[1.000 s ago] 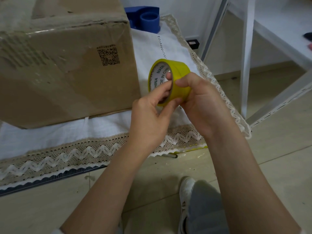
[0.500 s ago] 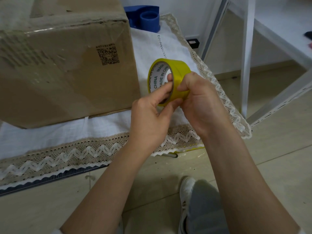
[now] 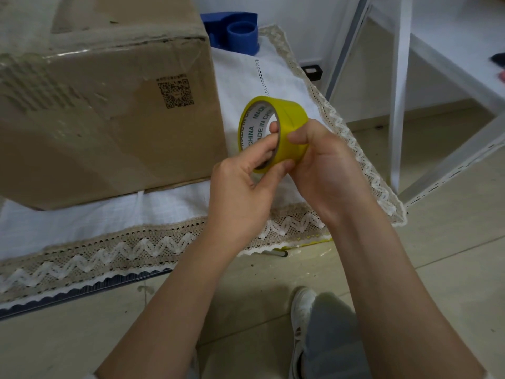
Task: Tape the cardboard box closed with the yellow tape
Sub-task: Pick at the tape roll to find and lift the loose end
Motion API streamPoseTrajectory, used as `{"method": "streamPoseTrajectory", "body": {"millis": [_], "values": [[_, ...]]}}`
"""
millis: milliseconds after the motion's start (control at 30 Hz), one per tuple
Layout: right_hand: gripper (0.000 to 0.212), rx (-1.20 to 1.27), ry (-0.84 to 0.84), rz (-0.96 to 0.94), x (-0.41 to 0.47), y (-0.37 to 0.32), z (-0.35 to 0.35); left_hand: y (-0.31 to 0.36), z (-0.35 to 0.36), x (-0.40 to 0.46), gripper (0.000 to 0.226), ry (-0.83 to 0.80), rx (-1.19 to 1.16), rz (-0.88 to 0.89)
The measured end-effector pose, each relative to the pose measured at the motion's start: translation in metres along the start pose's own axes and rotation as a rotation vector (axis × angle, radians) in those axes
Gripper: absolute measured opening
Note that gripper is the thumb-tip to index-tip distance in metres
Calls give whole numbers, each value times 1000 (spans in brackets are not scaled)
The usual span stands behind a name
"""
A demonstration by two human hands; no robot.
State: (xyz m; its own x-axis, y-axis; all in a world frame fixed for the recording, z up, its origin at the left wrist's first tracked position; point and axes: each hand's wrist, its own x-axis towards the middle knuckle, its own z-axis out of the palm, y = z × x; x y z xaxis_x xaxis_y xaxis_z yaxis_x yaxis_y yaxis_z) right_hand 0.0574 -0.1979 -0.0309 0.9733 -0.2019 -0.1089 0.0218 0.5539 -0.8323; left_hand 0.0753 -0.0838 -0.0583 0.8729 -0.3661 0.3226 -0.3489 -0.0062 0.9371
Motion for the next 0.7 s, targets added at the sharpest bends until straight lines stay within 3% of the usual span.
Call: {"method": "streamPoseTrajectory", "body": {"millis": [267, 433, 700], "values": [[38, -69, 83, -55, -1, 1, 2, 0, -2, 0, 37, 3, 40, 12], [33, 26, -27, -22, -5, -4, 3, 0, -3, 1, 38, 13, 13, 17], [28, -18, 28, -32, 1, 1, 2, 0, -2, 0, 36, 2, -21, -4]]}}
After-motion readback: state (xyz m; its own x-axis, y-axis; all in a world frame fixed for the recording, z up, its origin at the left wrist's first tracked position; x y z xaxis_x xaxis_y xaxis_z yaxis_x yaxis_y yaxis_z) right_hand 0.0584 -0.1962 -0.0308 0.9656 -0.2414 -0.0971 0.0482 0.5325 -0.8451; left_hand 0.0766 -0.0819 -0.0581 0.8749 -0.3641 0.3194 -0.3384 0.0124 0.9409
